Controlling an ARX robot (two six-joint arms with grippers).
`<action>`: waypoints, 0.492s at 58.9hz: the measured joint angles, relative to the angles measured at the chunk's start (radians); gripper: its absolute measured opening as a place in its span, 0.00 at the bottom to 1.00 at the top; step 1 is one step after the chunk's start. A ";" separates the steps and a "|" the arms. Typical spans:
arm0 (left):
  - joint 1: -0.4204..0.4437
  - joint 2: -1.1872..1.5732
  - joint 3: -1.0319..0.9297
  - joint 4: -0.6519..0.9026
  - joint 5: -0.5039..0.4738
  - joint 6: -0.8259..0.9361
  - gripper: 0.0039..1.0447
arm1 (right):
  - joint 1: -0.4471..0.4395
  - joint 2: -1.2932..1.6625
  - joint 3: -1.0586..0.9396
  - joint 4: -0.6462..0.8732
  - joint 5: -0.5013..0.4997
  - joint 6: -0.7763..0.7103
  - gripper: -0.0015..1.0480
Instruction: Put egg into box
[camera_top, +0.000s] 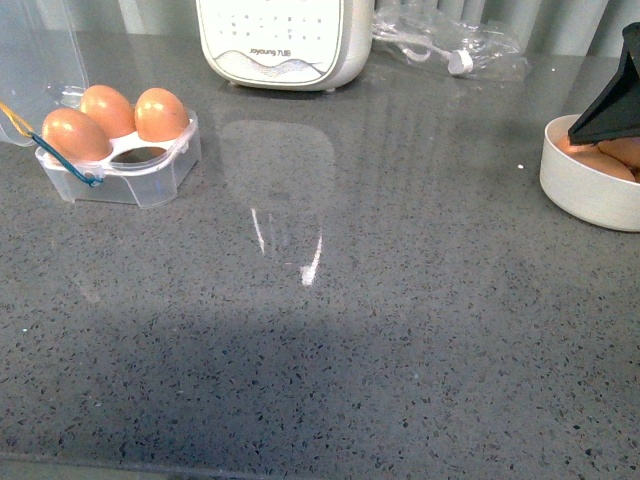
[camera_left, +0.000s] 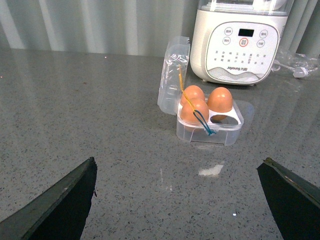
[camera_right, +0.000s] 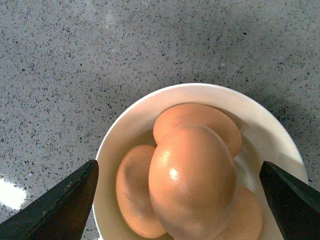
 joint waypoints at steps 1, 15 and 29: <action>0.000 0.000 0.000 0.000 0.000 0.000 0.94 | 0.000 0.000 0.000 0.000 -0.001 0.000 0.93; 0.000 0.000 0.000 0.000 0.000 0.000 0.94 | 0.001 0.000 -0.004 0.001 -0.007 -0.004 0.93; 0.000 0.000 0.000 0.000 0.000 0.000 0.94 | -0.005 0.000 -0.004 0.006 -0.008 -0.006 0.71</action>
